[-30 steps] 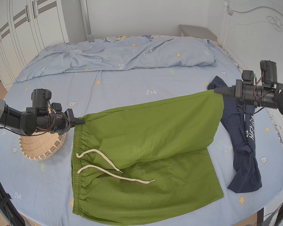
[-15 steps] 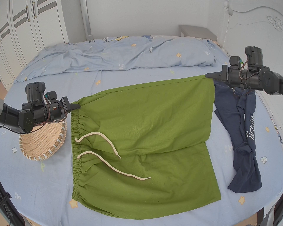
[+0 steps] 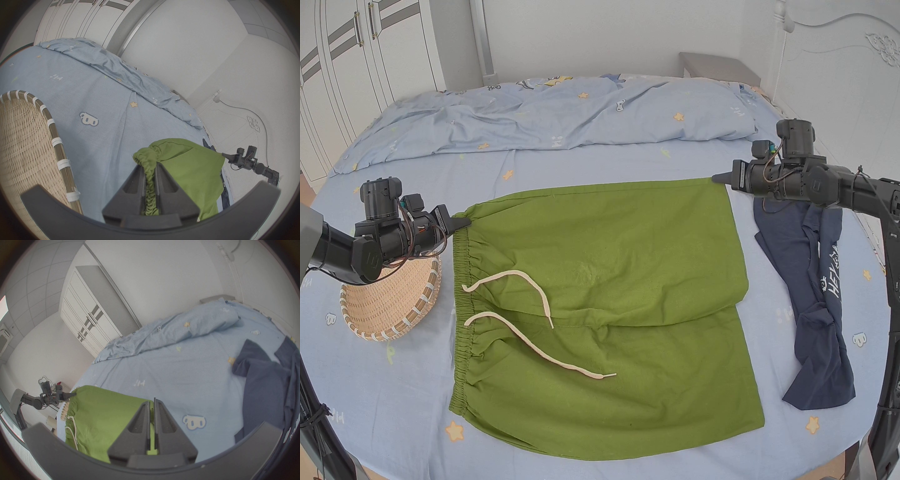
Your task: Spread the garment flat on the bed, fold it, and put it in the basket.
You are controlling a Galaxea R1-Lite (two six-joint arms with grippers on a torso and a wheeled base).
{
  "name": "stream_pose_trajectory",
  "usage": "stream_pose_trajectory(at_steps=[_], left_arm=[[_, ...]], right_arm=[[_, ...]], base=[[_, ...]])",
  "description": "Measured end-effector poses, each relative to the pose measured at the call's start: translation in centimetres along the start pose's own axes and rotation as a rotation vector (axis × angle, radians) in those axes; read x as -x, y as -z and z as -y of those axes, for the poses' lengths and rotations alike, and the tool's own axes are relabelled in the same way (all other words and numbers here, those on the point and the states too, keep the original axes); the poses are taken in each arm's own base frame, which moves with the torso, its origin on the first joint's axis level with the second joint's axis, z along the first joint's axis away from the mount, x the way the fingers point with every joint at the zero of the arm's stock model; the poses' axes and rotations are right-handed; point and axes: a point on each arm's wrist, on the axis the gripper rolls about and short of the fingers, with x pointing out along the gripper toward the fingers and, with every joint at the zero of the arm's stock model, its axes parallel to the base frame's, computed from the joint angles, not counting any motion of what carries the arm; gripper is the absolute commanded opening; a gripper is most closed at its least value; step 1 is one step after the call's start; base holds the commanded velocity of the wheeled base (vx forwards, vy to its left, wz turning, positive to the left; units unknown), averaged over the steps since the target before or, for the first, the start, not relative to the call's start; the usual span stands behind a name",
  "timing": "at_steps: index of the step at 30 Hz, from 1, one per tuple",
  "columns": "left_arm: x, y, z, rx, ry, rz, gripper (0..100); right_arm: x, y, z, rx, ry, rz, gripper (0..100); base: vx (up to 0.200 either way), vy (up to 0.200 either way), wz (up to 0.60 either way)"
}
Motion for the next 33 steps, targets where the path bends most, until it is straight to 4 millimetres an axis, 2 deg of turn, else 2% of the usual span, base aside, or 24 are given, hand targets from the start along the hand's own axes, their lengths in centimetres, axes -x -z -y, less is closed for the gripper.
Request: stream_pose_trajectory(at_steps=[8,14,22,33], left_arm=[[-1.0,0.3,-0.8,-0.002,-0.009,0.011,0],[-1.3,0.6,-1.2,0.001,-0.012,0.006,0],[-1.5,0.7,-1.5,-0.003,-0.009,0.015,0],[-1.7,0.9,-1.6,-0.001,-0.01,0.009,0]], right_arm=[[-4.0,4.6,1.9,-0.056,0.035,-0.148,0],[-6.2,7.9,2.9,-0.087,0.118,-0.245,0],[-7.1,8.9,3.2,-0.096,0.158,-0.256,0],[-7.0,9.4,3.5,-0.16,0.19,-0.287,0]], base=[[0.0,0.0,0.0],[0.0,0.0,0.0],[0.0,0.0,0.0],[0.0,0.0,0.0]])
